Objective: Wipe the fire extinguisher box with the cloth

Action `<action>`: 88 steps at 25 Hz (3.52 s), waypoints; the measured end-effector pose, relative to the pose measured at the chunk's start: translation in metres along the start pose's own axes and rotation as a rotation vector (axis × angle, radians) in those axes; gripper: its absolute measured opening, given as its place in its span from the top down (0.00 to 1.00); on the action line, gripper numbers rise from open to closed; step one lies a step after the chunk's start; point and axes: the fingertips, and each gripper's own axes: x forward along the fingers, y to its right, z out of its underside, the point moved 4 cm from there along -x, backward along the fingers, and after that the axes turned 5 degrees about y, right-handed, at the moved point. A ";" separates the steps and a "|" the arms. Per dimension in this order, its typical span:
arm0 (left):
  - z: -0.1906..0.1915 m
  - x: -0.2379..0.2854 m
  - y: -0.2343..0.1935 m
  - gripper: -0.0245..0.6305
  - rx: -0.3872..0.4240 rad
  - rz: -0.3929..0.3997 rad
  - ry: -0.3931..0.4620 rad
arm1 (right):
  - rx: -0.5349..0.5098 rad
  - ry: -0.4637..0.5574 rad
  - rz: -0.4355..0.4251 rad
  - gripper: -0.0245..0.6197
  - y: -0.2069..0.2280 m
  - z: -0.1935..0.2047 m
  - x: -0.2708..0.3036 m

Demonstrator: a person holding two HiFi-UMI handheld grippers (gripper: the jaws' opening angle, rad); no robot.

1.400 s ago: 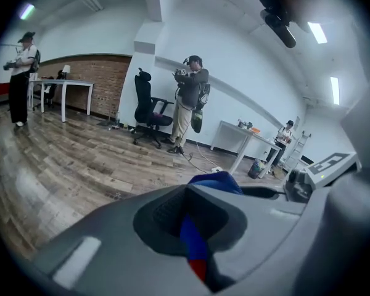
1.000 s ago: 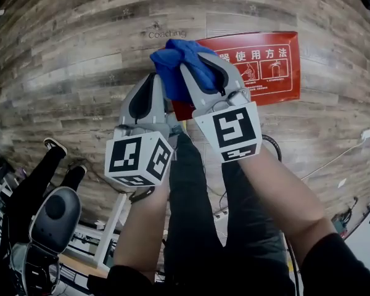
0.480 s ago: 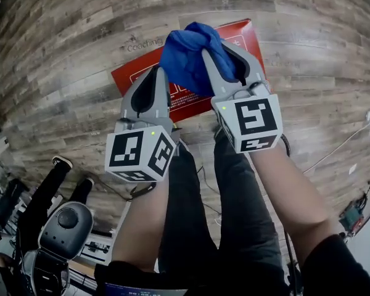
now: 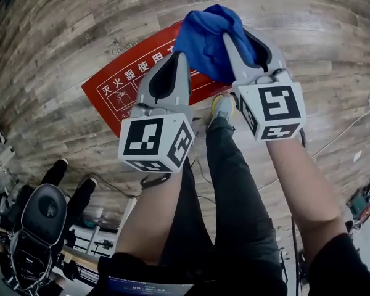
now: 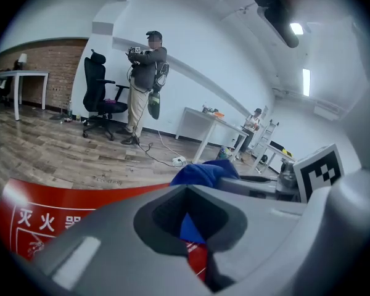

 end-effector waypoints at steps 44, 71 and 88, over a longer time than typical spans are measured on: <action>0.048 -0.207 -0.155 0.96 -0.001 -0.117 0.039 | 0.036 -0.019 -0.163 0.79 -0.283 0.047 -0.029; 0.220 -0.069 0.018 0.96 0.361 0.079 0.384 | -0.280 0.395 -0.282 0.79 -0.098 0.189 -0.086; 0.409 0.026 -0.095 0.96 0.228 -0.103 0.269 | -0.063 0.225 -0.232 0.79 -0.058 0.418 0.043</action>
